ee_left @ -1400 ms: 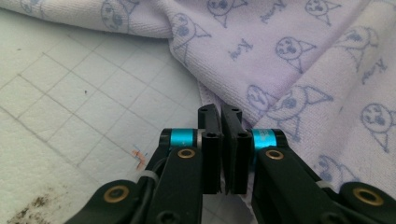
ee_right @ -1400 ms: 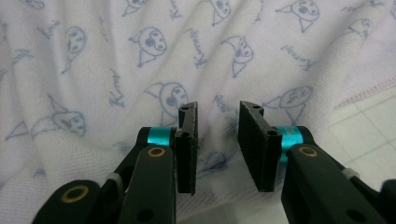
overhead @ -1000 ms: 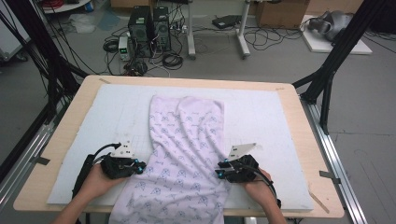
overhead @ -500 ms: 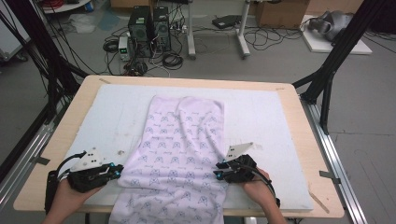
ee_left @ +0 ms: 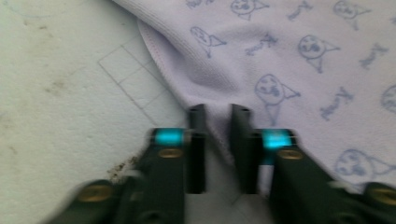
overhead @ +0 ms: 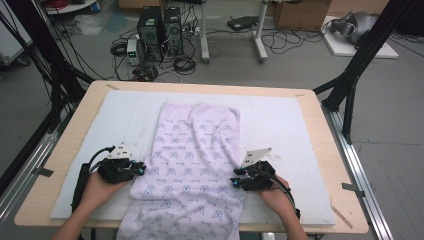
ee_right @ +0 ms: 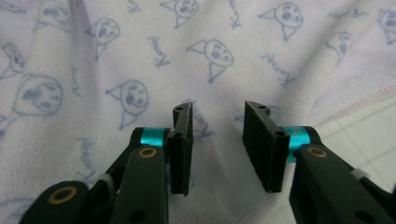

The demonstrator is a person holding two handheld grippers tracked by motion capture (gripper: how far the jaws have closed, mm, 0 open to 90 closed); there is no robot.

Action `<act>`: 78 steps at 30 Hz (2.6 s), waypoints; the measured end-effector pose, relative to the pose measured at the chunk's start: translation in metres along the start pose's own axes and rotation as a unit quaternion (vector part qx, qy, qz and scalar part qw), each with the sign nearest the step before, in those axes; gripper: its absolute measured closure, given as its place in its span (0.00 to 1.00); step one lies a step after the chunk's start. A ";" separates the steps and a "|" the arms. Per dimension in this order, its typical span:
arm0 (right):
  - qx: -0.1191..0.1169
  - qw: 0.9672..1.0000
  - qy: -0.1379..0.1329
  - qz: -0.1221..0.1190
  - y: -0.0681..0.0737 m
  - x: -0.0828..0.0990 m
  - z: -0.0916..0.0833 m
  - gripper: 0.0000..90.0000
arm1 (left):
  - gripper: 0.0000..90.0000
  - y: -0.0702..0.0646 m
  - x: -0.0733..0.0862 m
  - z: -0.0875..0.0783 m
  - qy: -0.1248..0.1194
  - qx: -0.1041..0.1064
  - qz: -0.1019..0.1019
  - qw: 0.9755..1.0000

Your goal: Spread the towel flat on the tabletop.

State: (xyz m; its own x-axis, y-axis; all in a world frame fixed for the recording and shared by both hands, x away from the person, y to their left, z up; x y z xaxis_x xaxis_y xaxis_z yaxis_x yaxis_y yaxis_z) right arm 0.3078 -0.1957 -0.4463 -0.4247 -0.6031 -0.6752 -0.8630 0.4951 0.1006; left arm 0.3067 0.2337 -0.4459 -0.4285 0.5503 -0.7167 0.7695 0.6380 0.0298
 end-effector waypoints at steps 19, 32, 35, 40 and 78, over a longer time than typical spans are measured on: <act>-0.058 0.998 -0.024 -0.019 0.018 -0.001 -0.013 0.79 | 0.68 -0.017 0.010 -0.040 -0.067 -0.009 0.009 0.998; -0.080 0.996 -0.008 -0.029 0.027 0.012 -0.005 0.99 | 0.98 -0.027 0.021 -0.024 -0.031 0.013 0.032 0.999; -0.115 0.992 -0.009 -0.050 0.042 0.012 -0.012 0.98 | 0.98 -0.033 0.023 -0.039 -0.052 0.032 0.035 0.998; -0.095 0.993 -0.060 -0.039 0.036 -0.003 -0.028 0.76 | 0.64 -0.025 0.014 -0.038 -0.064 0.024 0.027 0.997; 0.019 0.999 -0.007 0.026 -0.042 -0.028 0.020 0.97 | 0.96 0.027 -0.017 0.019 -0.018 -0.058 -0.024 0.998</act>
State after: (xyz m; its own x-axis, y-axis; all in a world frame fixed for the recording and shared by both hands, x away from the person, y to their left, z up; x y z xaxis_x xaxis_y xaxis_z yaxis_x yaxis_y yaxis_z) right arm 0.3617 -0.1876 -0.4461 -0.4649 -0.5674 -0.6796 -0.8287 0.5491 0.1083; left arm 0.3434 0.2311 -0.4467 -0.4448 0.4992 -0.7436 0.6872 0.7226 0.0741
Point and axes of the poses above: each handheld gripper's, and its own axes: z roughly forward along the jaws, x roughly out of its underside, y roughly to its left, the point moved 1 cm from there along z, roughly forward along the jaws, and after that the axes turned 5 degrees about z, right-handed, at the moved point
